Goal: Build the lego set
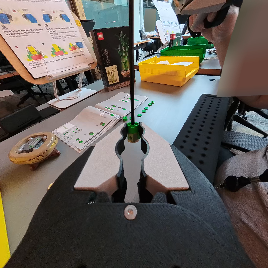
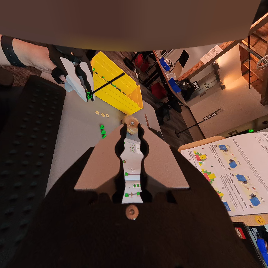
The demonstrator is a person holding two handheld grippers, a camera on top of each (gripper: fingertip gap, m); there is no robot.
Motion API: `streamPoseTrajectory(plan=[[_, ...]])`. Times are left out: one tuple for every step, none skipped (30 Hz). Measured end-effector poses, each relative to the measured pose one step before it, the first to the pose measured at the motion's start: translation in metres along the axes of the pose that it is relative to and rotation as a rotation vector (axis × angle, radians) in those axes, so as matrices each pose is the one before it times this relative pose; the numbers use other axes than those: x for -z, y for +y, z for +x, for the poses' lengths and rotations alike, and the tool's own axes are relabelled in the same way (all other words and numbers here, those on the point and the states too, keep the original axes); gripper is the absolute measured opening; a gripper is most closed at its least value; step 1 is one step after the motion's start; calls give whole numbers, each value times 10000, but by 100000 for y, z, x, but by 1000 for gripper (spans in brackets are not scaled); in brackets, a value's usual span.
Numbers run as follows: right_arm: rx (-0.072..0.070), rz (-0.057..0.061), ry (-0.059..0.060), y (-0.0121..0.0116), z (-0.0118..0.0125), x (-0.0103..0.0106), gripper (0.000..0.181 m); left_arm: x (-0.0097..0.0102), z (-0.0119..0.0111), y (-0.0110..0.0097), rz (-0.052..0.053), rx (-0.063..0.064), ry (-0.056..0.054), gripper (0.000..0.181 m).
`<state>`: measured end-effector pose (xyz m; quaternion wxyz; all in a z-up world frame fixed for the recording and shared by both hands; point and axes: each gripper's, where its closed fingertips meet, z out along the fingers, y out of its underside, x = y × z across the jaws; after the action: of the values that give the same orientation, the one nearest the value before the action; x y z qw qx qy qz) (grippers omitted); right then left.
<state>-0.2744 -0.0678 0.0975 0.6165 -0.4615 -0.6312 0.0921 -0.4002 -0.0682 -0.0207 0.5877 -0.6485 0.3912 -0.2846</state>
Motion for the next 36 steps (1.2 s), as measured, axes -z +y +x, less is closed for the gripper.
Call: streamPoseTrajectory(plan=[[9,-89,113,306,370,118,13,-50,38,-39,-1,-5,15,13],[-117,-44,128,398,643,210,13,-72,40,-12,1,5,28,14],[-355,-9,153,451,1022,341,14,-107,54,23,-6,5,36,13],[-534,45,192,281,1344,494,14,-126,48,69,-20,5,45,13],[-517,174,127,-239,1370,597,14,-154,37,95,-42,9,59,13],[-494,264,35,-778,1238,627,13,-165,36,122,-64,6,65,13],[-380,230,26,-1026,1162,574,13,-184,-9,124,-75,1,58,13],[-206,115,22,-979,1042,447,13,-212,-30,101,-77,9,52,14],[-108,-2,135,-804,1162,321,13,-249,-53,66,-71,27,46,14],[-39,-25,325,-606,1383,208,13,-286,-37,7,-57,30,44,14],[-90,-131,205,-208,1114,53,13,-313,3,-56,-41,7,45,13],[-225,-204,4,186,670,-83,13,-330,56,-58,-32,-28,39,13],[-268,-55,-15,230,435,-150,13,-334,86,-38,-38,-54,22,13],[-218,158,-92,136,70,-188,13,-355,98,22,-52,-59,15,13],[-185,297,-260,92,-362,-244,13,-374,155,121,-72,-41,35,14],[-180,312,-429,216,-707,-284,13,-395,153,216,-94,-11,56,14],[-205,277,-521,422,-853,-370,13,-434,157,290,-111,22,75,14],[-184,212,-568,600,-851,-503,13,-467,145,313,-111,52,99,14],[-76,-51,-624,674,-628,-690,13,-489,148,283,-78,76,112,14],[-257,-96,-684,455,-565,-751,14,-503,129,171,-9,87,103,14],[-375,158,-779,82,-727,-732,14,-522,64,42,66,62,52,14],[-360,118,-772,256,-782,-718,14,-517,14,-51,99,-1,-15,14],[-216,-121,-545,657,-480,-711,14,-498,31,-103,113,-51,-18,14],[-88,-313,-160,887,84,-651,14,-458,81,-161,130,-38,18,14],[-26,-422,47,945,322,-528,14,-394,40,-166,137,22,24,14],[-10,-276,47,619,225,-353,14,-307,-17,-151,131,81,32,14],[-47,-14,-5,150,82,-203,14,-237,-44,-119,120,119,48,14],[-112,144,-70,-136,-46,-128,14,-174,-89,-61,92,138,39,14],[-143,114,-35,-119,17,-99,14,-116,-137,-31,59,133,11,14],[-120,15,27,35,95,-116,14,-53,-172,-51,73,103,-21,14],[-54,-118,90,223,165,-137,14,-12,-138,-121,99,81,-14,13],[4,-161,105,285,173,-139,14,-10,-103,-110,90,75,5,14],[0,-136,93,257,158,-161,14,-15,-102,-96,78,55,2,13],[-16,-73,14,164,59,-156,14,-22,-132,-66,76,29,-16,13],[-43,2,-52,40,-29,-173,14,-13,-126,-19,65,12,-24,13],[-78,43,-54,-4,5,-176,14,-22,-122,34,47,11,-27,13]])
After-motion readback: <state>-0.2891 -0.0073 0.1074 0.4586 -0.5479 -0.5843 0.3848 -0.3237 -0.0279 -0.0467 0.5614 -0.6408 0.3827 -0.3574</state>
